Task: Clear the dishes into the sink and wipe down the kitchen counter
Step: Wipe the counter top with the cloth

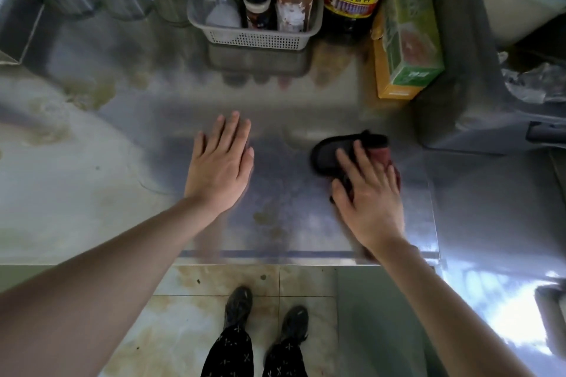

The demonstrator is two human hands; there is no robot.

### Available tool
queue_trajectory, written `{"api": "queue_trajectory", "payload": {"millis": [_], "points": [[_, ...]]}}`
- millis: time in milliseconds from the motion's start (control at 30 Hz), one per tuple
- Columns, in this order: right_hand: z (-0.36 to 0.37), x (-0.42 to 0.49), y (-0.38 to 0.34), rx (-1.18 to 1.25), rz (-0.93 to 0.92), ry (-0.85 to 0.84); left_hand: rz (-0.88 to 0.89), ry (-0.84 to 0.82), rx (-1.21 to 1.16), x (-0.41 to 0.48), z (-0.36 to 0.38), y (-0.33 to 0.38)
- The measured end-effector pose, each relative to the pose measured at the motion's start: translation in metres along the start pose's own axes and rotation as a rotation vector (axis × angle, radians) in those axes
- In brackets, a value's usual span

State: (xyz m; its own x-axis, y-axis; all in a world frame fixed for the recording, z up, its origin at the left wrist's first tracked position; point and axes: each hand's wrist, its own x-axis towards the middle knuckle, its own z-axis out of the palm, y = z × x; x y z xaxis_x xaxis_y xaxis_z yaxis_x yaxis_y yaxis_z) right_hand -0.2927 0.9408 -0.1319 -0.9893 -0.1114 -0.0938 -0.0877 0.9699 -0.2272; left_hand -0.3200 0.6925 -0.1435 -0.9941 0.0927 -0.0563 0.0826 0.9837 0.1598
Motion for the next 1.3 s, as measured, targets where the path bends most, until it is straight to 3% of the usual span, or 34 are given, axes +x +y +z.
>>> {"api": "queue_trajectory", "payload": {"millis": [100, 167, 300, 367, 567, 633, 767, 833, 967, 1033, 1167, 1233, 1300], "points": [[-0.003, 0.028, 0.004, 0.050, 0.273, 0.109, 0.000, 0.000, 0.010, -0.001, 0.000, 0.000], [0.000, 0.032, -0.012, 0.075, 0.308, 0.107, -0.002, -0.013, 0.008, -0.002, 0.000, 0.000], [0.008, 0.014, -0.034, 0.031, -0.097, 0.021, -0.013, -0.055, 0.001, -0.002, -0.004, 0.001], [0.006, 0.026, -0.025, 0.016, -0.165, -0.001, -0.023, -0.079, -0.006, -0.002, -0.006, 0.001], [0.005, 0.067, -0.036, 0.112, 0.318, 0.142, -0.029, -0.106, 0.000, 0.000, -0.004, 0.001], [0.009, 0.055, -0.055, 0.117, 0.248, 0.129, -0.026, -0.099, 0.003, 0.000, -0.003, 0.000], [0.012, 0.041, -0.043, 0.041, -0.120, 0.052, -0.031, -0.091, -0.002, -0.001, -0.003, 0.001], [0.009, 0.059, -0.030, 0.033, -0.062, 0.081, -0.028, -0.086, 0.005, -0.001, -0.004, 0.000], [0.007, 0.088, -0.048, 0.108, 0.232, 0.169, -0.030, -0.089, 0.019, -0.001, -0.004, 0.000], [0.011, 0.081, -0.069, 0.125, 0.150, 0.143, -0.036, -0.079, 0.011, 0.000, -0.003, 0.001], [0.011, 0.074, -0.064, 0.085, -0.258, 0.047, -0.044, -0.067, 0.005, -0.001, -0.004, 0.002], [0.007, 0.095, -0.046, 0.060, -0.263, 0.041, -0.051, -0.062, -0.001, -0.001, -0.005, 0.003], [0.003, 0.119, -0.036, 0.053, -0.149, 0.076, -0.070, -0.064, 0.001, -0.001, -0.005, 0.002]]}}
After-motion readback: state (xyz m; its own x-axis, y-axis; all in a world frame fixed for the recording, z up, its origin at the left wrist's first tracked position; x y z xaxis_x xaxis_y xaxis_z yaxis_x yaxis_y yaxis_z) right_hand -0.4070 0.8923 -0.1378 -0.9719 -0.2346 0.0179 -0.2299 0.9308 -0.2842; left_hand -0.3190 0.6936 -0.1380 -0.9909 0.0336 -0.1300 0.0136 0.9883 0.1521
